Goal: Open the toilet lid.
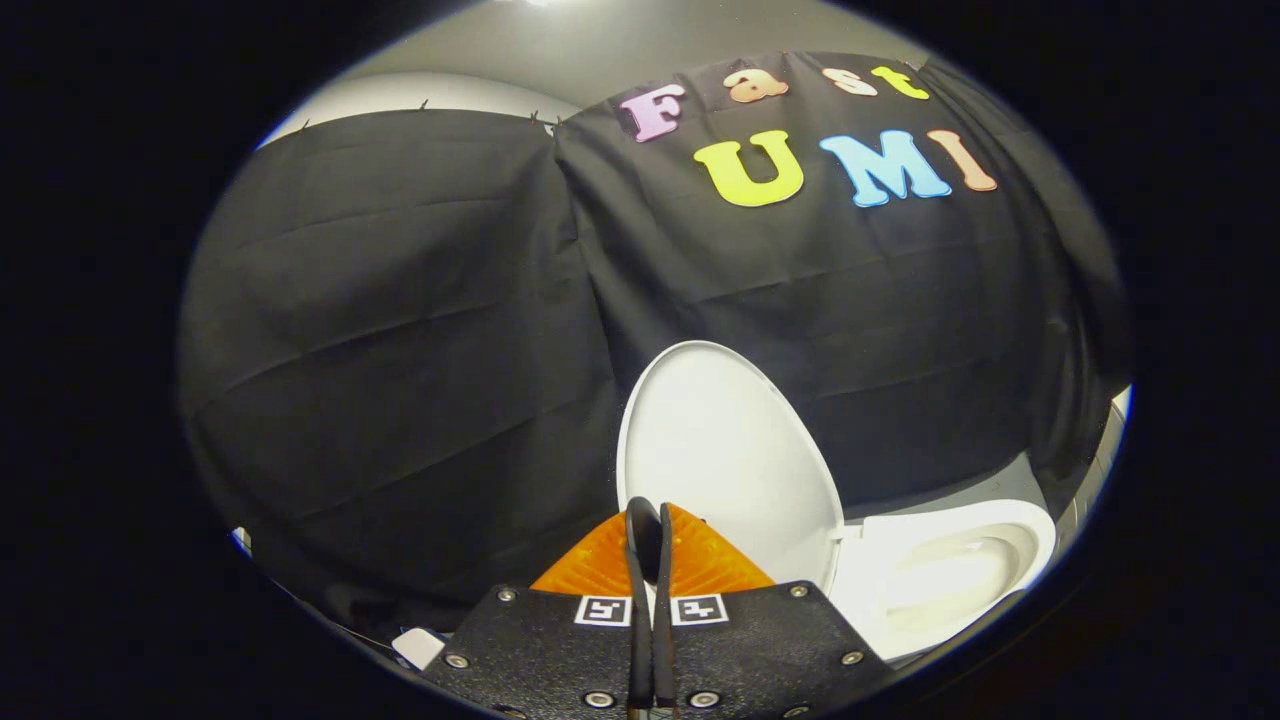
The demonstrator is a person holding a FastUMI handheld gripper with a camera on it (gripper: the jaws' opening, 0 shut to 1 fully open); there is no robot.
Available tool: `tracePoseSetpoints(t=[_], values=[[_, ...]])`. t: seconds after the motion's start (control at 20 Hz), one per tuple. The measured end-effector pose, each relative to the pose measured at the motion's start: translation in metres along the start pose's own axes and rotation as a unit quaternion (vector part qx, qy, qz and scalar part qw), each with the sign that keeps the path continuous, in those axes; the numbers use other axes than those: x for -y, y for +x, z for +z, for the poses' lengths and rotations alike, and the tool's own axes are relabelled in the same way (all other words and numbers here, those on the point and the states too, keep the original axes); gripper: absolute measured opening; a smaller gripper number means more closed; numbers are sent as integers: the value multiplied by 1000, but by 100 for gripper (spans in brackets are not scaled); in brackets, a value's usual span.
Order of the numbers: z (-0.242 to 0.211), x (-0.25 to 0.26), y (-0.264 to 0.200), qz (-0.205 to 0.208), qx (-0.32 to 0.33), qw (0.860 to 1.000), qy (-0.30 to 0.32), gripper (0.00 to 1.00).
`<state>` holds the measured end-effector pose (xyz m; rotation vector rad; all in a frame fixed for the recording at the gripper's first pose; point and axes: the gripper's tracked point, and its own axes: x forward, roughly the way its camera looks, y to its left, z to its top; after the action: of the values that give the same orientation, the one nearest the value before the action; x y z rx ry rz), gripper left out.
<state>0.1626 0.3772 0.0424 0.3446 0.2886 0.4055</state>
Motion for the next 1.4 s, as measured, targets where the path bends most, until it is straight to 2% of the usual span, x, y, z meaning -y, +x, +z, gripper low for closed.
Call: tracePoseSetpoints(t=[0.1,0.2,0.3,0.4,0.45,0.8,1.1,1.4], values=[[8,4,-5,-6,9,1000,-23,0],[8,-2,-9,13,3,998,-61,9],[6,-3,-15,30,-10,996,-88,48],[15,5,-38,26,8,995,-95,88],[23,8,-47,25,22,995,-93,93],[77,75,-119,-42,87,991,-96,94],[93,126,-171,-89,117,984,-101,94],[85,160,-211,-109,140,978,-112,94]])
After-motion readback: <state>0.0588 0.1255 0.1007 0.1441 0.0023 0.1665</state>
